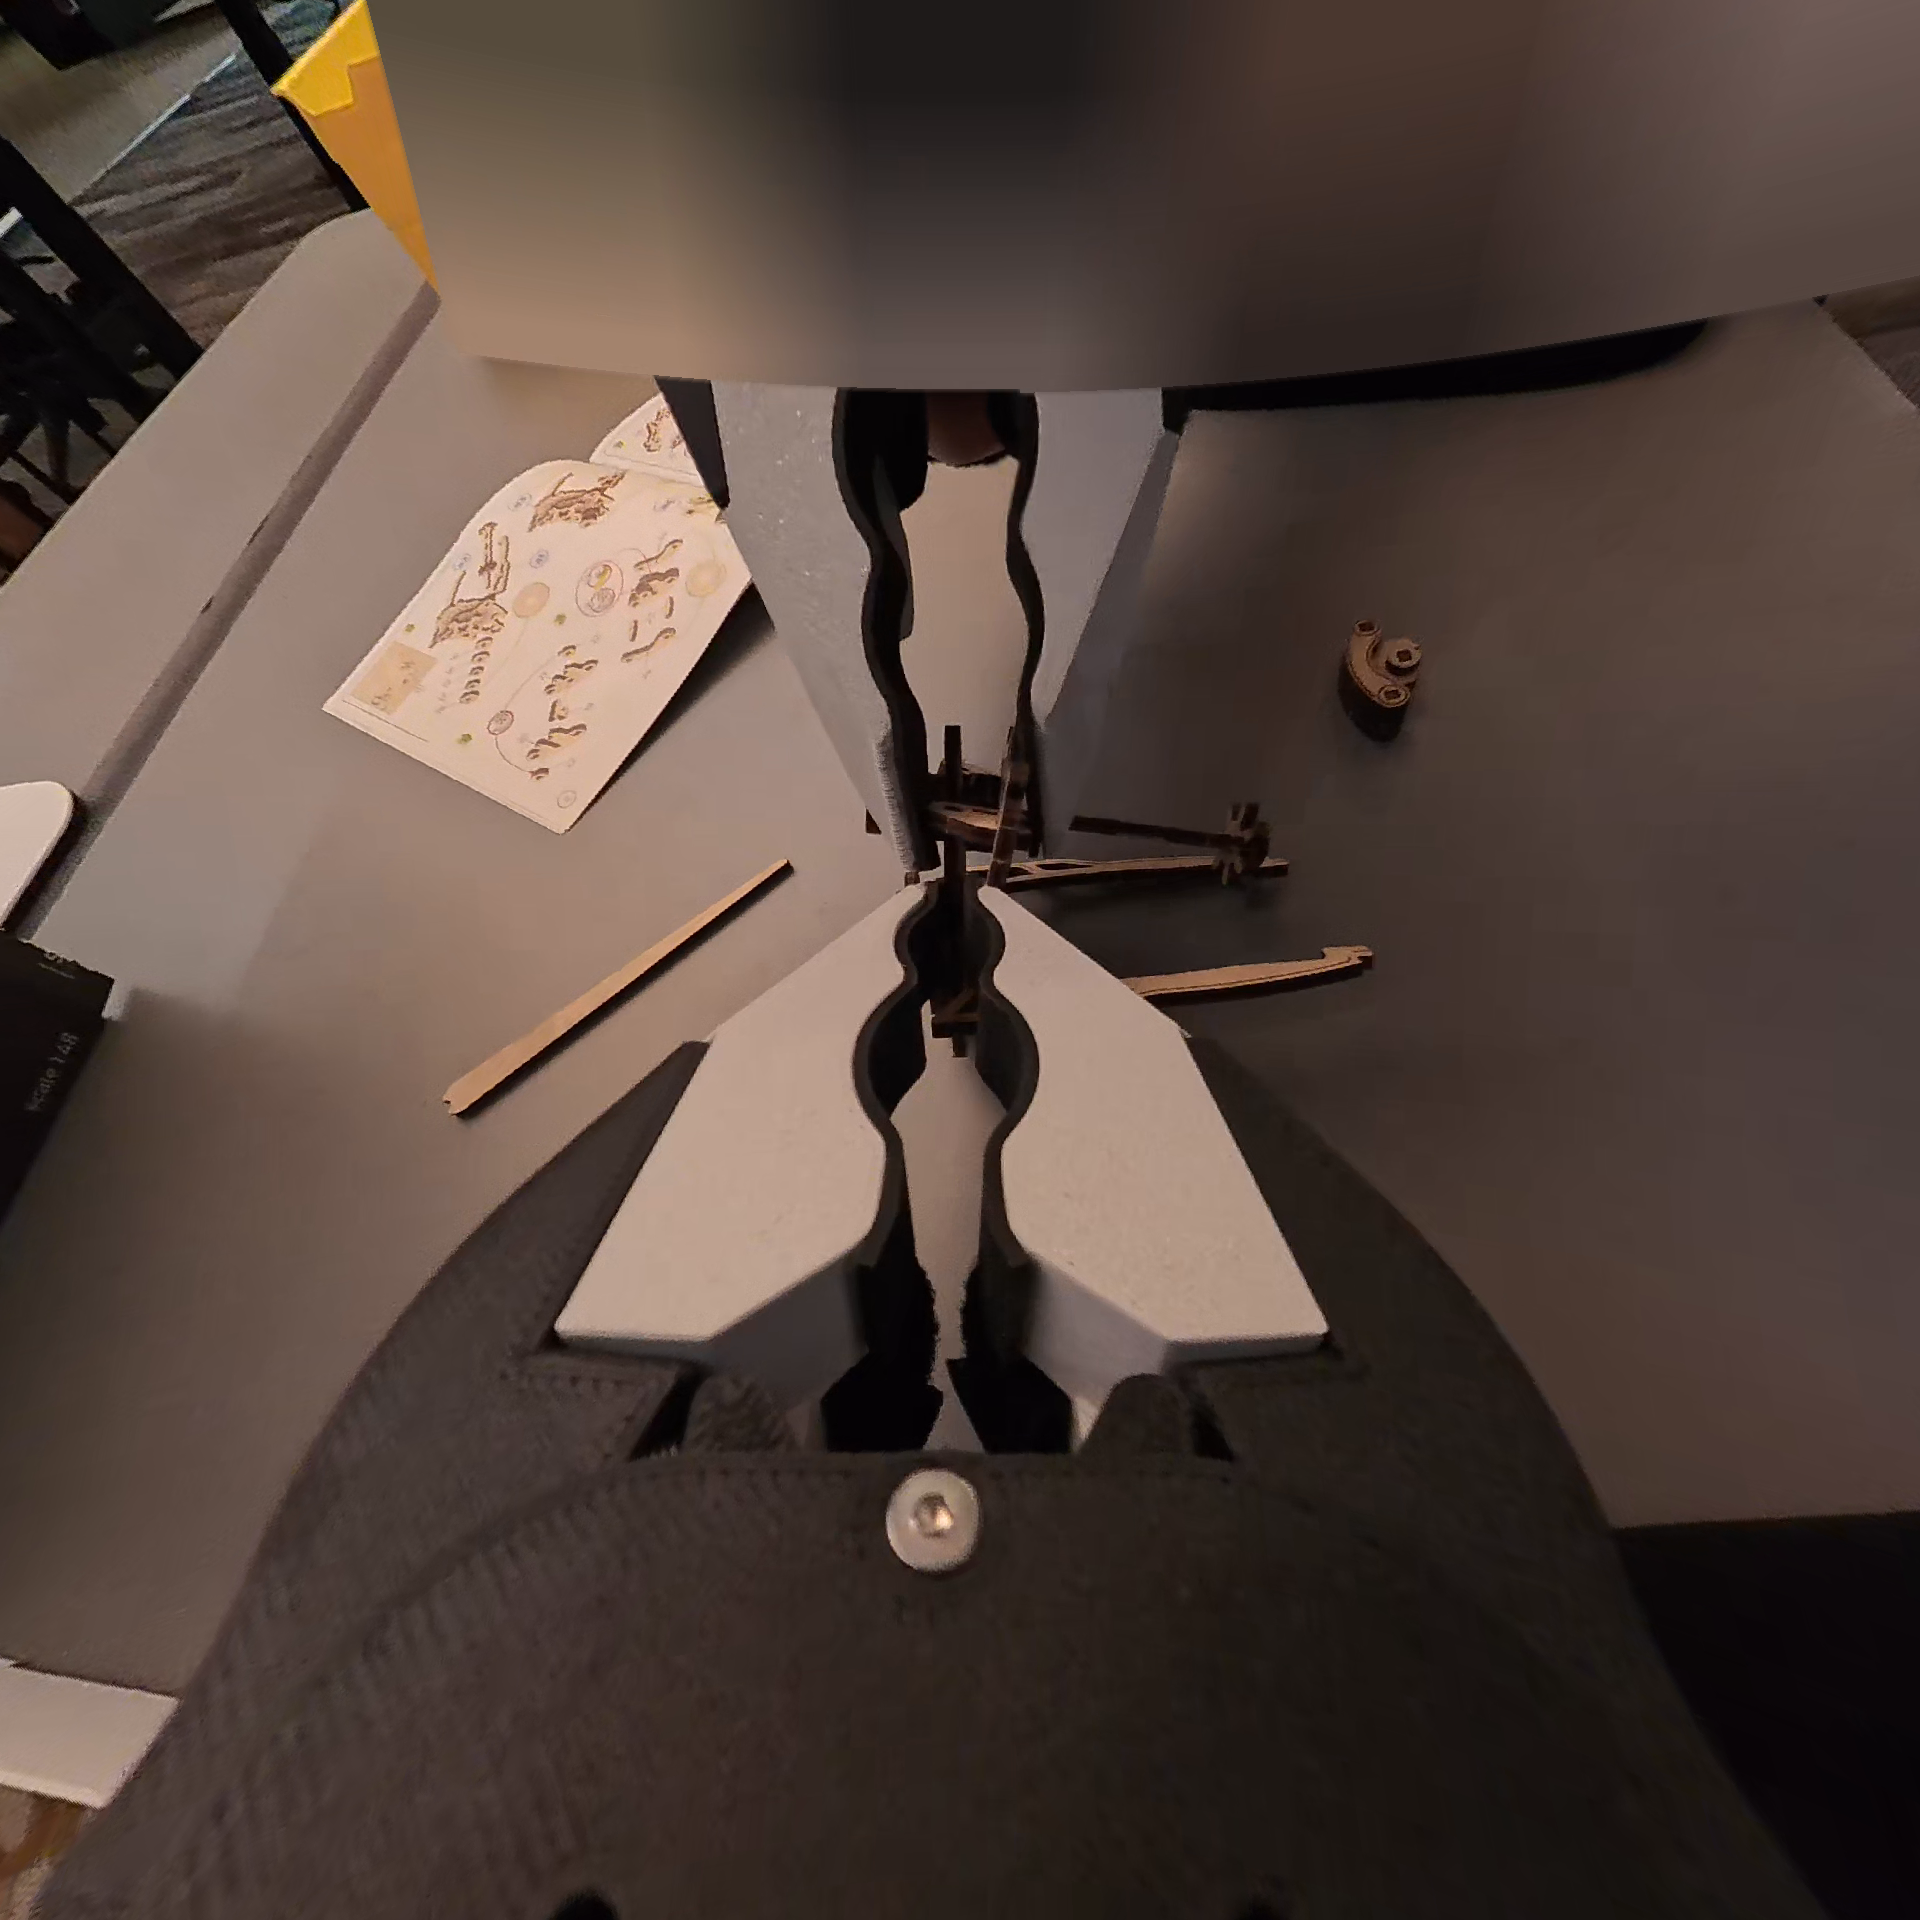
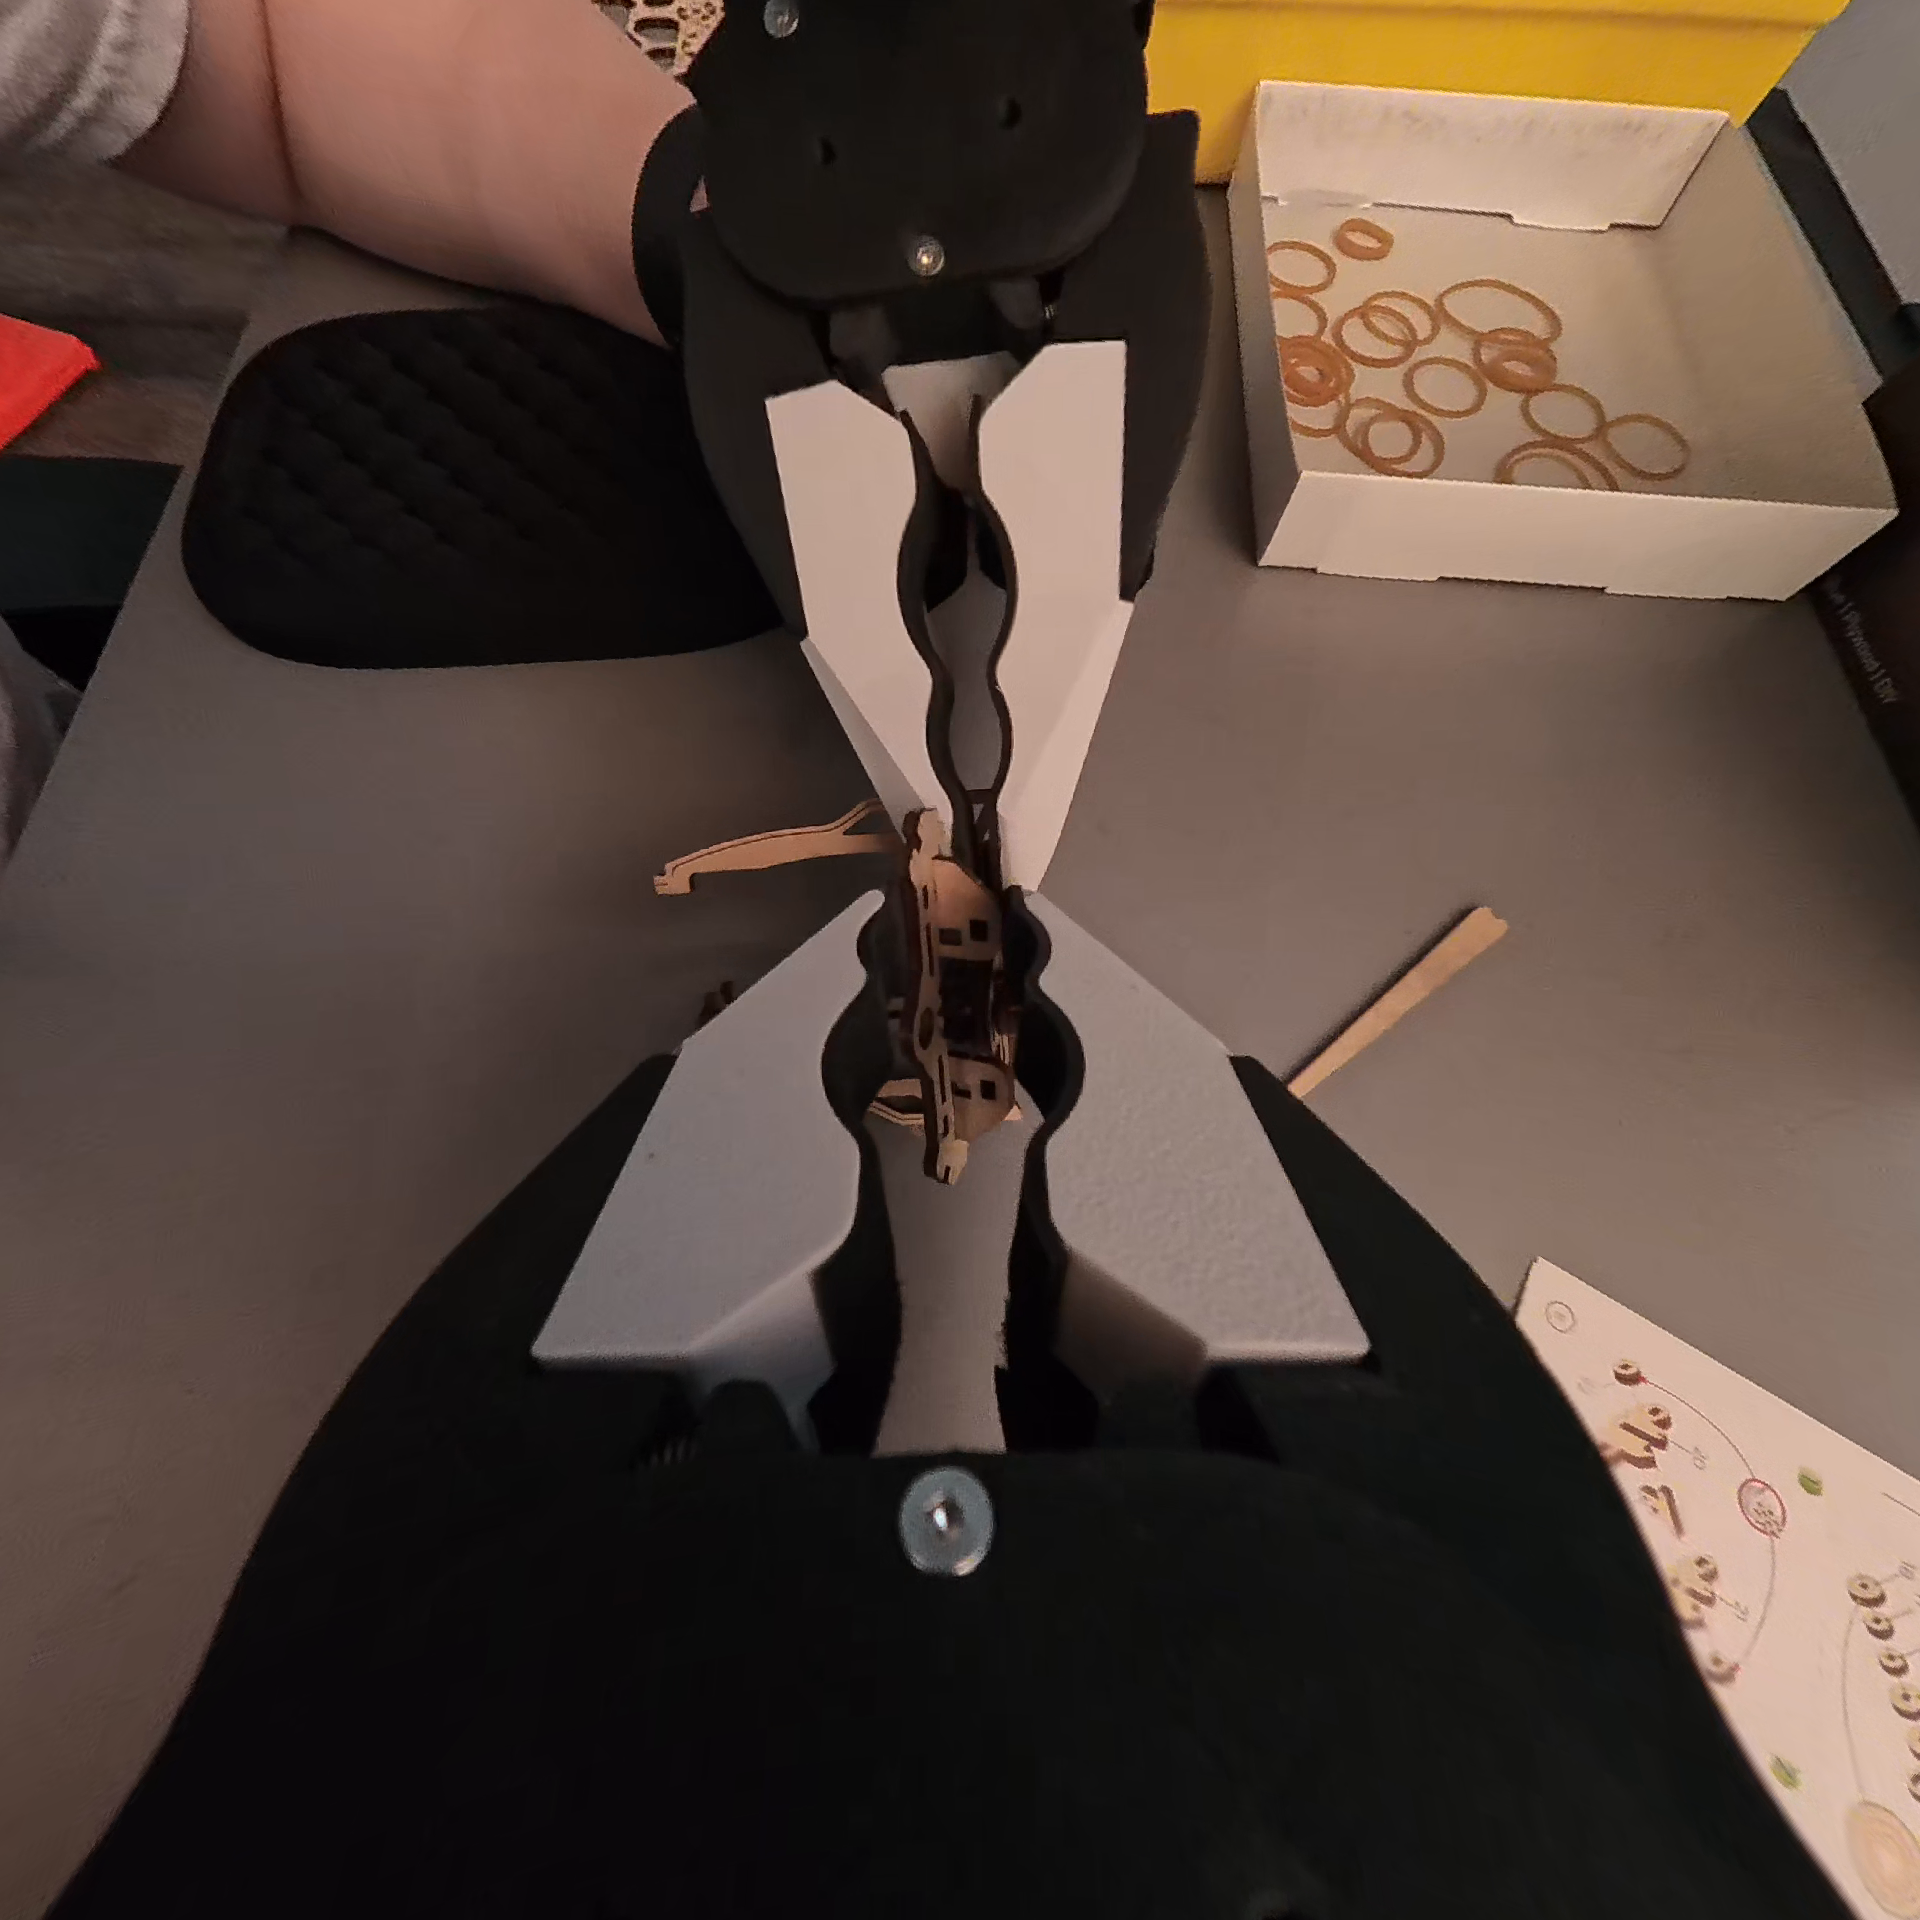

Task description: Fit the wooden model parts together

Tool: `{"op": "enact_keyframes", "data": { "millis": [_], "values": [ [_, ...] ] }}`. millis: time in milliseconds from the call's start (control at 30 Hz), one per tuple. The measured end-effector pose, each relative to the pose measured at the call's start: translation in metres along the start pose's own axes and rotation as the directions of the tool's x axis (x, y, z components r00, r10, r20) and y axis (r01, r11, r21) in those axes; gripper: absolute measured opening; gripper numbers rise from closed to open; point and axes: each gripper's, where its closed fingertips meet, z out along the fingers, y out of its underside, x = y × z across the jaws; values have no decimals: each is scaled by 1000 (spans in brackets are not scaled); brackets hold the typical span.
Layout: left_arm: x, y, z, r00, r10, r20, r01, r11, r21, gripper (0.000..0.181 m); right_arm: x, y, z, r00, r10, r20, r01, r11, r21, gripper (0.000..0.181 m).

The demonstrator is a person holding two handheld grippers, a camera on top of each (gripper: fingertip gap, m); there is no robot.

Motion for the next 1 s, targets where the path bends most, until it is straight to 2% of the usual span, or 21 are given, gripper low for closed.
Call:
{"op": "enact_keyframes", "data": {
  "millis": [467,633,1000],
  "values": [
    [2,0,1,999,31,11,-31,999,-14,0,-2,1,0,999,-48,-5,48,998,-37,16],
    [-2,0,0,997,-60,-38,61,997,35,0,3,0,0,1000,-29,-5,29,1000,-5,16],
    [1,5,-3,995,-60,-82,64,997,35,1,0,-1,2,999,-40,-10,40,999,-6,16]
  ]
}}
